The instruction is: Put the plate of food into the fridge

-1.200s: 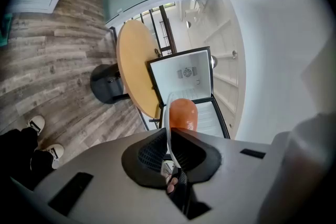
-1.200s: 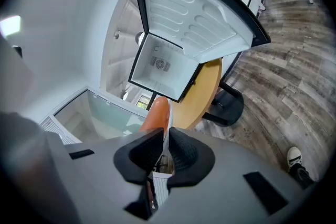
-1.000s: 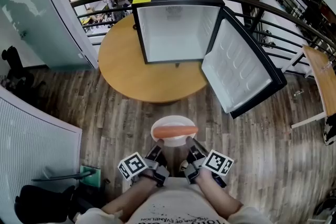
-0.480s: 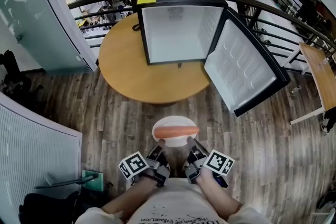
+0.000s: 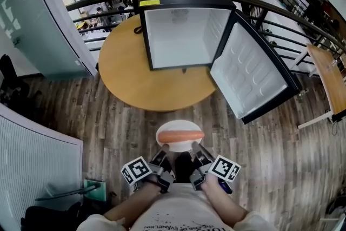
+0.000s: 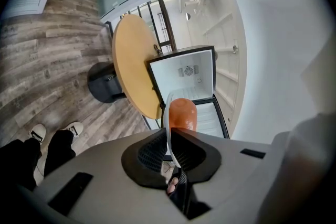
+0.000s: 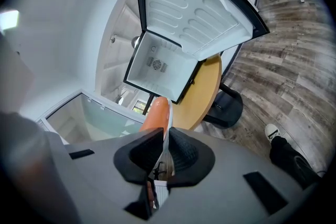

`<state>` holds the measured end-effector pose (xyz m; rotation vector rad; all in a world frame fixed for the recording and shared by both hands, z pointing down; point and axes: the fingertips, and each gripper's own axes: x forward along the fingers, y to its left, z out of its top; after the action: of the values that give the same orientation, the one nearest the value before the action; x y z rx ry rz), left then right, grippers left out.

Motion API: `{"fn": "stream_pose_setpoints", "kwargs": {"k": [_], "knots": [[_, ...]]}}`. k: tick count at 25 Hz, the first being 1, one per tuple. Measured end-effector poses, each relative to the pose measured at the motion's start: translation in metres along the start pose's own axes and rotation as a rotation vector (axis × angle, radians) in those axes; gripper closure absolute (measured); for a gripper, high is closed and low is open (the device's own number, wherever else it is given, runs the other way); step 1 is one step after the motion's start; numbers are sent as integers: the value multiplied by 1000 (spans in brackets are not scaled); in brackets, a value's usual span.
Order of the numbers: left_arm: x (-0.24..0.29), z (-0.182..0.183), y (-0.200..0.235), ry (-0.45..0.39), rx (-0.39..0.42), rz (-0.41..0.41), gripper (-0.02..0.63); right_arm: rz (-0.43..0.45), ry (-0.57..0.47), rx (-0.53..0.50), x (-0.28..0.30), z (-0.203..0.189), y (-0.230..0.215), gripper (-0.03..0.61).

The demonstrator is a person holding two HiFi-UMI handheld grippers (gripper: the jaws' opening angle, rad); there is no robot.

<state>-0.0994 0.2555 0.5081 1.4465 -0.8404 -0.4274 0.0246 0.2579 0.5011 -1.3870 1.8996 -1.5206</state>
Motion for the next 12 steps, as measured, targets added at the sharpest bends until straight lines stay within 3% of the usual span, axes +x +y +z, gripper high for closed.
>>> {"fn": "stream_pose_setpoints", "kwargs": {"k": [12], "knots": [[86,57,-13,-42,3,3,574,30,42,-11,84,73,-5,528]]}}
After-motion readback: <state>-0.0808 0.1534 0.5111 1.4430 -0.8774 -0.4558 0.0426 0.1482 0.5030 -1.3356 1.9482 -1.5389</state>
